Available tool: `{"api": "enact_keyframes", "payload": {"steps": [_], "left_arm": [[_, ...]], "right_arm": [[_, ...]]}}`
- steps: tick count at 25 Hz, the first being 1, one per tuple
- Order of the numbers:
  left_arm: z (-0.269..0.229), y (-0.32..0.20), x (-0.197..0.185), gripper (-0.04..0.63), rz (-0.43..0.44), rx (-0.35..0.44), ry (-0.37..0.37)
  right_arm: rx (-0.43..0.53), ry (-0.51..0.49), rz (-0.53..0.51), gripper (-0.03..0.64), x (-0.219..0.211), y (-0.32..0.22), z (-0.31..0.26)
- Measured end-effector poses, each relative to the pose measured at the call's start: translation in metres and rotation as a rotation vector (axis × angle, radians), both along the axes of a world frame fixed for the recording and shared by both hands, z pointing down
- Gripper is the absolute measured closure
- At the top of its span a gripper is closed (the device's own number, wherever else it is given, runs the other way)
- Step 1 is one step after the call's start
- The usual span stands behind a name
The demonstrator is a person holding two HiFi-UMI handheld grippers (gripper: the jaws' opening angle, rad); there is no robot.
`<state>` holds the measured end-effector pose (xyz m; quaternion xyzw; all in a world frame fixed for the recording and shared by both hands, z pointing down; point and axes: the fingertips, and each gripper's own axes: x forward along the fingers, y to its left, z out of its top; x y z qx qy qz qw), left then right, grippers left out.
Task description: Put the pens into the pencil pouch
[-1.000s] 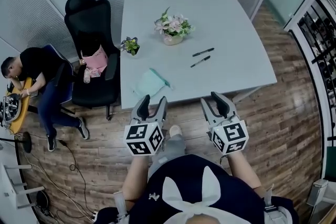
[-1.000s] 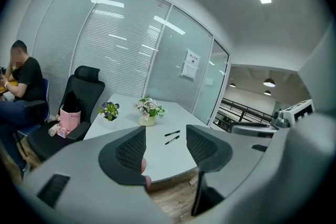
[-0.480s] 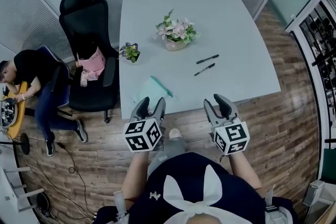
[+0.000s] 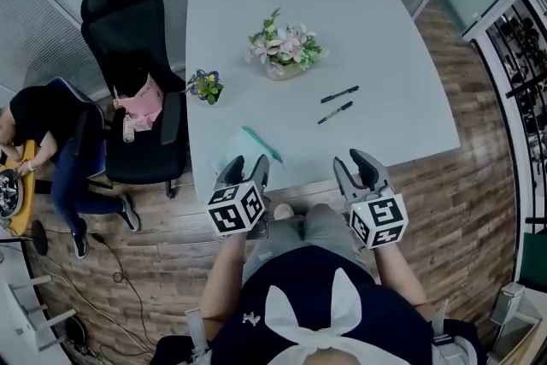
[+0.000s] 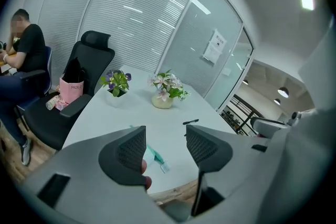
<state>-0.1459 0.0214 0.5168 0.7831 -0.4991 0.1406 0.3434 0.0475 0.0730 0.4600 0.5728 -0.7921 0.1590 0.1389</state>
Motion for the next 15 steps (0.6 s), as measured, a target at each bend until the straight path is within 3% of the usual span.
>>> {"api": "enact_keyframes", "payload": {"steps": [9,15], "left_arm": [[0.032,-0.029,0.004,0.364,-0.041,-0.106,-0.015],[0.065,-0.054,0.000,0.364,-0.117,-0.200,-0.057]], "right_arm": [[-0.051,0.008,-0.011,0.474,0.015,-0.038,0.012],[-0.099,0.009,-0.066,0.474,0.023,-0.073,0.026]]}}
